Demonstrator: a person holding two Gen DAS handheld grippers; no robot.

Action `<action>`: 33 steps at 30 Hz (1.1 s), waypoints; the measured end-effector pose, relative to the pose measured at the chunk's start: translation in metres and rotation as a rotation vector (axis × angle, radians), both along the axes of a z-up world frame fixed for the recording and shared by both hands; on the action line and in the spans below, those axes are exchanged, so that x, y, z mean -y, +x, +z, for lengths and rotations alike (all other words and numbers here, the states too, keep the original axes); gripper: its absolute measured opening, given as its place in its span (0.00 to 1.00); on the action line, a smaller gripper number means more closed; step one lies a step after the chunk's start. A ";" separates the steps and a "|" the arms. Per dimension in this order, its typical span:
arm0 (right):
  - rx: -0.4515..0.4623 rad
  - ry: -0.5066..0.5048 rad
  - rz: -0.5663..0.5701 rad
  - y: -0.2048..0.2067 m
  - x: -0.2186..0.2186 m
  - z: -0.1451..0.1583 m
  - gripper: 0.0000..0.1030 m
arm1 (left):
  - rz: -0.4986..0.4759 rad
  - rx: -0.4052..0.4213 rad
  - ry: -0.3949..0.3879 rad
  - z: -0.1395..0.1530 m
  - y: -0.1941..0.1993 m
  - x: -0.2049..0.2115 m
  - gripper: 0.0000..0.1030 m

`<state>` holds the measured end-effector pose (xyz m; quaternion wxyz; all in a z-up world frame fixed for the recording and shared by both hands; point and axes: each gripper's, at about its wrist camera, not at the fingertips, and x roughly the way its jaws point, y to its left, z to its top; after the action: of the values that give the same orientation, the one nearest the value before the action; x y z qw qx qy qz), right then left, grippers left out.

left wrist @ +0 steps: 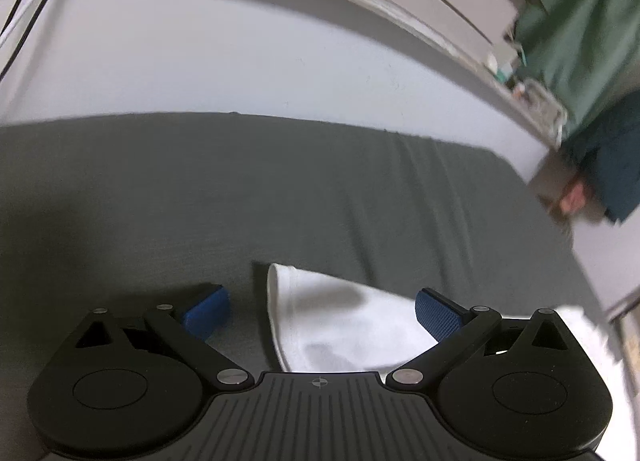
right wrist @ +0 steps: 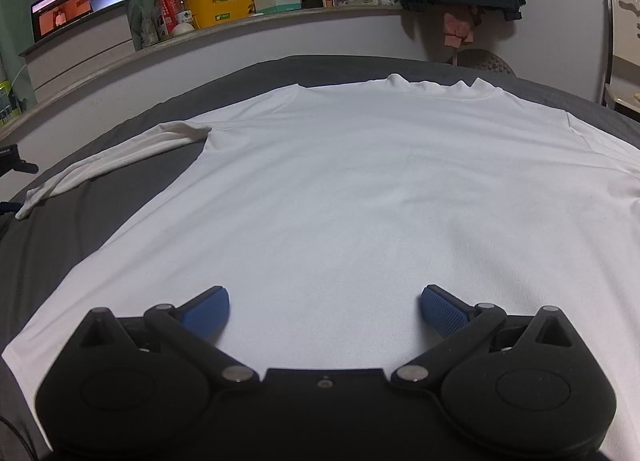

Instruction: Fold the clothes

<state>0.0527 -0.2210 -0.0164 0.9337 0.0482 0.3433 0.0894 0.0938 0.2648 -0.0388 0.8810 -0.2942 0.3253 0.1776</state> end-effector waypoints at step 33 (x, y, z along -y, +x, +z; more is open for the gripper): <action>0.027 0.208 -0.061 0.001 0.025 0.034 1.00 | -0.642 0.543 -0.089 0.158 0.034 0.224 0.02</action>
<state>0.0533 -0.2459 0.0173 0.9306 0.1541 0.3178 0.0967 0.1282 0.0411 0.1192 0.9316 -0.2519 0.1641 -0.2041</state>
